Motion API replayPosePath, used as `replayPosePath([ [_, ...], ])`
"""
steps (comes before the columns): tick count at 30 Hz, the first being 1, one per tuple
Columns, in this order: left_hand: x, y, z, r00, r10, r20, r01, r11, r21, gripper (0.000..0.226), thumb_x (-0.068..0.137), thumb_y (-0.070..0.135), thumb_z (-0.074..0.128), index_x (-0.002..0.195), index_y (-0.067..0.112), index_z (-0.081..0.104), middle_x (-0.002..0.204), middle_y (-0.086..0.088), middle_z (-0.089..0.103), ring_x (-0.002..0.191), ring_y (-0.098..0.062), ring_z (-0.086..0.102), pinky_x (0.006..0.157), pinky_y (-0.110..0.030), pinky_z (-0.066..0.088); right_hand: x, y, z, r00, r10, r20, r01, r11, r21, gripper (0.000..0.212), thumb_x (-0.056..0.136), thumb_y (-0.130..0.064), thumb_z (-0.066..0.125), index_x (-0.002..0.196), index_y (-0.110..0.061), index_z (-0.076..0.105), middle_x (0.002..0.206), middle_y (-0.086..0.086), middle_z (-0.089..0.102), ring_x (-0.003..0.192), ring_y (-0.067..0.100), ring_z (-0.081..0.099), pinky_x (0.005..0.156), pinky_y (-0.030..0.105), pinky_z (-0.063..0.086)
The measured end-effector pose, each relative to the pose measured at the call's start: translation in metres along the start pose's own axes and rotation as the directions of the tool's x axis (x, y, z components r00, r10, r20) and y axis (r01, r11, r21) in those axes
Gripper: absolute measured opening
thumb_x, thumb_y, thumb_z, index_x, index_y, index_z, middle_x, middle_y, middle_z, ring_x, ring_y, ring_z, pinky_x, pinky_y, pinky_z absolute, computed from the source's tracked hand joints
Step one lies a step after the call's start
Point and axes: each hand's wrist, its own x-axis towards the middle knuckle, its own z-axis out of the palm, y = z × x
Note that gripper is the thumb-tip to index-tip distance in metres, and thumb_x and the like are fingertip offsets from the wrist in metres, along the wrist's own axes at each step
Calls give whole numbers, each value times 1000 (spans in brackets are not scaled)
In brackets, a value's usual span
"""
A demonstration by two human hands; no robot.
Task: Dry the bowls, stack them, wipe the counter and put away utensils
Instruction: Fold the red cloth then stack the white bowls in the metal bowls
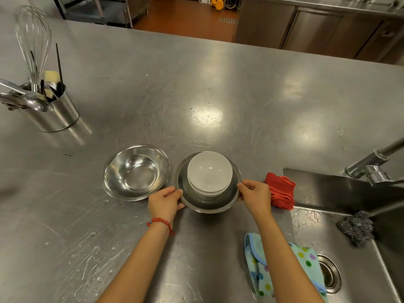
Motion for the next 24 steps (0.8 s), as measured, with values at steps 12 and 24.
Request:
replayPosePath([
  [12,9,63,-56,996,88,16,-88,996,-28,8,80,-4,62,80,0,68,46,3,66,46,-8,64,46,-20,55,-24,-63,34,999,-40,15,38,993,107,18,84,-3,57,71,-2,69,52,1,60,39,-3,55,45,8,46],
  [24,56,85,-139,990,117,-85,-109,990,86,11,81,-5,62,75,4,66,35,7,59,34,-1,55,40,-13,50,-40,-85,134,997,-27,76,24,999,38,24,85,-8,56,68,7,64,52,5,58,44,3,56,46,8,44],
])
